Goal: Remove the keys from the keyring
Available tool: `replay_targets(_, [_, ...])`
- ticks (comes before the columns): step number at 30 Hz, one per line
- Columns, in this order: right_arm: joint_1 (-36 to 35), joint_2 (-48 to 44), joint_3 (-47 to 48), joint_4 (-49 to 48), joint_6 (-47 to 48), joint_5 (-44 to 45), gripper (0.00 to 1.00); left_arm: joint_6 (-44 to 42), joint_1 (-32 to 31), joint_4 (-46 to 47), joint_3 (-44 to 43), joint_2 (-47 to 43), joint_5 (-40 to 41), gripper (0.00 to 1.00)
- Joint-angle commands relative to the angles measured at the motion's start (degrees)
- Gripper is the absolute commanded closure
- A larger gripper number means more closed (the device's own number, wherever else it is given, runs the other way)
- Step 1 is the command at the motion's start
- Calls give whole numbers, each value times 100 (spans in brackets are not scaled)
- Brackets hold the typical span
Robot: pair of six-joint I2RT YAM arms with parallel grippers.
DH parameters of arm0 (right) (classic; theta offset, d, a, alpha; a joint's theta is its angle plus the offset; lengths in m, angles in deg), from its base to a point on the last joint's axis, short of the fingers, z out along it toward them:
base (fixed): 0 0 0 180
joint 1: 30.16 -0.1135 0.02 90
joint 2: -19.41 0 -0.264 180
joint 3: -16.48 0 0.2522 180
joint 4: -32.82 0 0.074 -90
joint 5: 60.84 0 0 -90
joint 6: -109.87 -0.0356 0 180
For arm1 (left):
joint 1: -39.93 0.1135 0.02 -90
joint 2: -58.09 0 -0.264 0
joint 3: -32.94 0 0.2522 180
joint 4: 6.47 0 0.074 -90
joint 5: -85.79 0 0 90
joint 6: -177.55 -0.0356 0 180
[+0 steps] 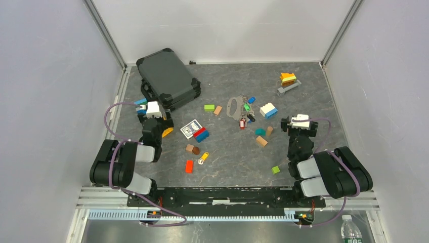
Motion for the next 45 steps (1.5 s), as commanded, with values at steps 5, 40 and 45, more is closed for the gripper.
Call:
replay_targets(5, [20,19,-886,-564,100,63,2,-189,15,404,22,4,-44,0])
replay_targets(40, [15,-451,5141,9516,-2483,-896,2,3233,-905,-10640,-5149,-1364,644,0])
replay_targets(45, [3,-271,5225,9253,-2493,-2681,2,2781,-905,-10661,-4984,-1730,480,0])
